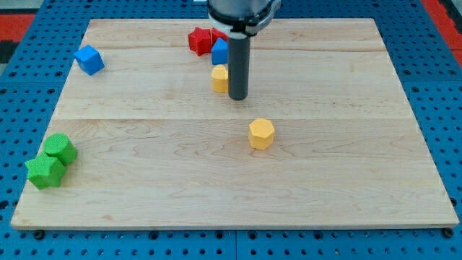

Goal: Move the yellow heart into the red circle

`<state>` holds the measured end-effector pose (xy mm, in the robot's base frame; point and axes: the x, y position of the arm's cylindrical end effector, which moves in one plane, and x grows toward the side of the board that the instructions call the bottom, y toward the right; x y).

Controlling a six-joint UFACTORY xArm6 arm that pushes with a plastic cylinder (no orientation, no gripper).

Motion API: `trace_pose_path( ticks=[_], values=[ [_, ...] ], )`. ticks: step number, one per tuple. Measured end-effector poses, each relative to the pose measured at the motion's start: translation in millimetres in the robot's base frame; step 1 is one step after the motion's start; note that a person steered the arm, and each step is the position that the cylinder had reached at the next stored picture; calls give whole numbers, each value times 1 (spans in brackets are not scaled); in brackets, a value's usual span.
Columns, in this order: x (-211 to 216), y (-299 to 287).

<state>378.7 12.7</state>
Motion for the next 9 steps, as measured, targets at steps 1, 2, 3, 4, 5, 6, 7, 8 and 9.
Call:
trace_pose_path(
  ticks=[1, 2, 3, 4, 5, 6, 7, 8, 9],
  values=[
    [18, -14],
    [34, -89],
    [3, -66],
    [-16, -3],
    [-34, 54],
    [-38, 99],
    [-27, 23],
    [-31, -11],
    [-24, -10]
  ],
)
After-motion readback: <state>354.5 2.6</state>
